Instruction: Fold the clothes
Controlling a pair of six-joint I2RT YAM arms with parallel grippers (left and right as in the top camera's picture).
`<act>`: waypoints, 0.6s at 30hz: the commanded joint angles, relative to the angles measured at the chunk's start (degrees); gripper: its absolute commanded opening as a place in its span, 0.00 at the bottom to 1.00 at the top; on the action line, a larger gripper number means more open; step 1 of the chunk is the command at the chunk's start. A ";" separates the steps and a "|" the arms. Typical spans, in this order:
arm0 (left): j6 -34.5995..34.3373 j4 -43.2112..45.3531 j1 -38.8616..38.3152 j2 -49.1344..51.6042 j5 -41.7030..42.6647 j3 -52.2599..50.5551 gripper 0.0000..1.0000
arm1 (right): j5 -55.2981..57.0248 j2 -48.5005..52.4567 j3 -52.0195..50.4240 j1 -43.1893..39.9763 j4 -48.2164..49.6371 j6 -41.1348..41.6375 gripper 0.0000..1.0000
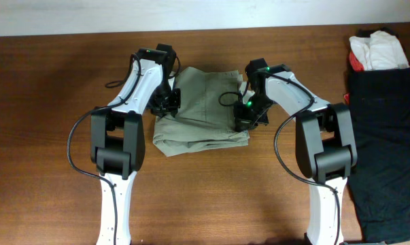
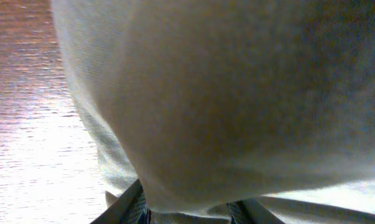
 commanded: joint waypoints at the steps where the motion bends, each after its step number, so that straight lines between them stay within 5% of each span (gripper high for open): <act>1: 1.11 -0.66 3.28 -0.46 -8.52 -1.09 0.36 | 14.99 0.13 -0.59 -1.11 -2.60 2.14 0.04; 3: 1.09 -2.73 4.50 -1.70 -8.55 1.42 0.25 | 18.53 -2.69 0.79 -1.14 -4.26 4.02 0.04; 6: 1.11 -6.01 4.74 -5.84 -8.52 9.79 0.26 | 19.58 -10.08 7.67 -1.14 -7.76 4.59 0.10; 7: 1.11 -6.10 4.70 -6.73 -8.48 11.32 0.29 | 19.56 -11.21 9.51 -1.14 -8.13 4.59 0.23; 8: 1.14 -4.68 4.55 -7.52 -7.41 12.83 0.30 | 19.50 -12.11 13.09 -1.11 -7.56 4.57 0.53; 9: 1.14 -2.38 4.39 -7.15 -4.37 12.66 0.30 | 18.21 -11.89 13.73 -1.11 -4.28 4.55 0.56; 11: 1.16 0.35 3.85 -5.84 -1.31 12.26 0.31 | 14.62 -10.80 13.70 -1.01 -0.70 4.22 0.53; 12: 1.16 2.45 3.32 -4.33 0.96 12.26 0.30 | 9.92 -9.27 13.70 -0.96 2.69 2.58 0.44; 13: 1.18 4.68 2.71 -2.71 2.38 12.26 0.30 | 7.58 -7.52 13.70 -0.96 5.09 2.62 0.24; 15: 2.21 8.13 1.60 0.63 4.42 12.26 0.30 | 5.55 -4.22 13.70 -0.96 7.96 2.62 0.06; 18: 2.21 11.10 1.25 4.33 4.42 12.26 0.30 | 1.79 0.70 13.66 -0.94 11.19 2.62 0.04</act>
